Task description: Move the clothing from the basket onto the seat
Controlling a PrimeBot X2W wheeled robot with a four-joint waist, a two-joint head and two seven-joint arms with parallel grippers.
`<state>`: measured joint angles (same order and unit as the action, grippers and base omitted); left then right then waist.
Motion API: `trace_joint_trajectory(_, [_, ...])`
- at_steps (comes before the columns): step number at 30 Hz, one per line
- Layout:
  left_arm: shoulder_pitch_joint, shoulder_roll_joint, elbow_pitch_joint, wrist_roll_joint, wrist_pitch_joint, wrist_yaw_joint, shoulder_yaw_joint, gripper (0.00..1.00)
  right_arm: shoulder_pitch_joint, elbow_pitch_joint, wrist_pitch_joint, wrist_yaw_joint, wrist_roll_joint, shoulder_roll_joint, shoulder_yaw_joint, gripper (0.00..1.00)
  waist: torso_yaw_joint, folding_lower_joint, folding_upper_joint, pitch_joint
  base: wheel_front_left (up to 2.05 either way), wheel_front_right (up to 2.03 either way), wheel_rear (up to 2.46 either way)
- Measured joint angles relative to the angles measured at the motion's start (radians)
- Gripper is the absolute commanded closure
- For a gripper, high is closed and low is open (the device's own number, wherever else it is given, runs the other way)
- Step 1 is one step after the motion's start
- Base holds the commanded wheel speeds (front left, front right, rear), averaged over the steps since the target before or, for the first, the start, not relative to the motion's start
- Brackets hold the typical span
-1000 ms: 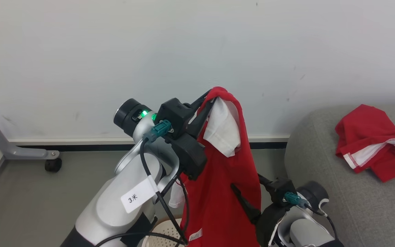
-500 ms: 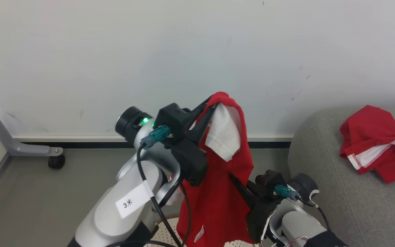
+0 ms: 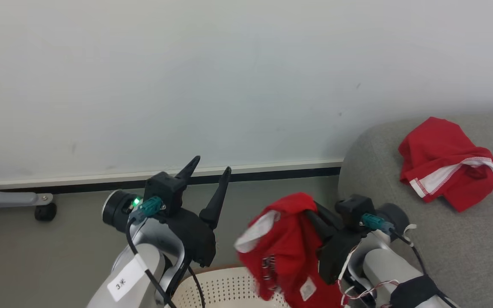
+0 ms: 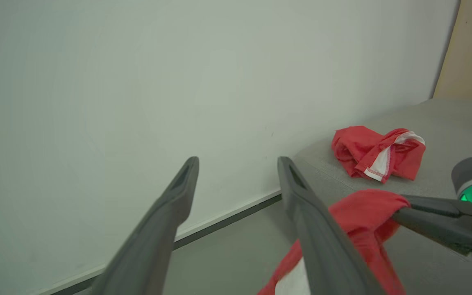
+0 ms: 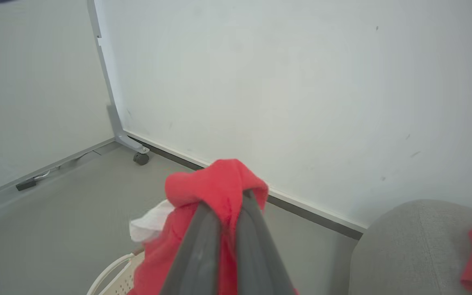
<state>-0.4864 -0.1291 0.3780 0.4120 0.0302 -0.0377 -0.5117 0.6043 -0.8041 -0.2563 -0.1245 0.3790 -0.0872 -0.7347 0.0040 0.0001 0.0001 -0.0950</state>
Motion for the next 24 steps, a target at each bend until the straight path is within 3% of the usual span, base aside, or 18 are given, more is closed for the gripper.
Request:
trace_joint_trajectory(16, [0.202,0.015,-0.049,0.010,0.079,0.012,-0.040,0.00,-0.001,0.112,0.000,0.003,0.004,-0.156,0.095,1.00,-0.156,0.0000,0.0000,0.000,0.00,0.00,0.00])
trace_joint_trajectory(24, [0.240,0.029,-0.067,0.010,0.100,0.013,-0.063,0.00,-0.004,0.196,0.000,0.015,-0.010,-0.205,0.113,1.00,-0.243,0.0000,0.0000,-0.001,0.00,0.00,0.00])
